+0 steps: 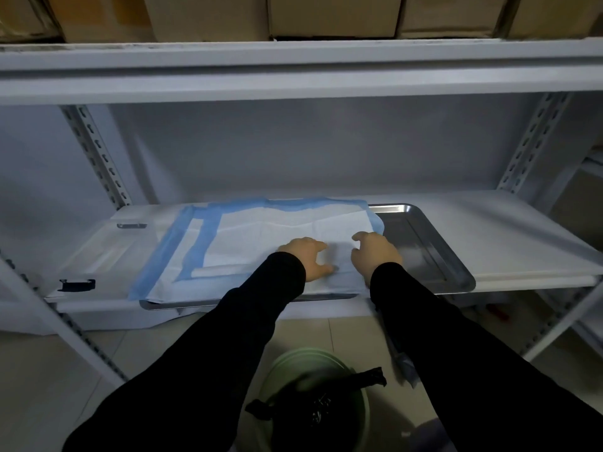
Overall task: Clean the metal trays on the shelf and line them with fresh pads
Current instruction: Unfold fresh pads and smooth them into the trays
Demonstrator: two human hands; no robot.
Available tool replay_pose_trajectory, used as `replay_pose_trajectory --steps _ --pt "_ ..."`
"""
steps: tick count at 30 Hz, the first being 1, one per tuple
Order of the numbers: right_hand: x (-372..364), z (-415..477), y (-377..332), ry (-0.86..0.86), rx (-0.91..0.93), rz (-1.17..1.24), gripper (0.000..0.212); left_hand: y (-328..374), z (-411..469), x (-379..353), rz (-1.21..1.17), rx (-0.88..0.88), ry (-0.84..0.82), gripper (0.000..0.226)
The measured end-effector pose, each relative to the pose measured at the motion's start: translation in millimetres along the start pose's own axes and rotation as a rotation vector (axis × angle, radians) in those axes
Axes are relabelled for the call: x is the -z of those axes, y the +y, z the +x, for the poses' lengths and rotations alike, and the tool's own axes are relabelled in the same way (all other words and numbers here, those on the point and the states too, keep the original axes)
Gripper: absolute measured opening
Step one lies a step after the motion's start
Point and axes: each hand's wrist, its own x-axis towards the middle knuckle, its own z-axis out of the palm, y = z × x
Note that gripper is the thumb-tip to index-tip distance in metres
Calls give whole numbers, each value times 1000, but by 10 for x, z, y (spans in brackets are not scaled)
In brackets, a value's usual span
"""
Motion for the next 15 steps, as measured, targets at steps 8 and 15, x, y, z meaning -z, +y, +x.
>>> replay_pose_trajectory --steps 8,15 --pt "-29 10 227 84 -56 -74 41 254 124 -150 214 -100 -40 48" --pt "-82 54 291 80 -103 71 45 313 149 -189 346 -48 69 39"
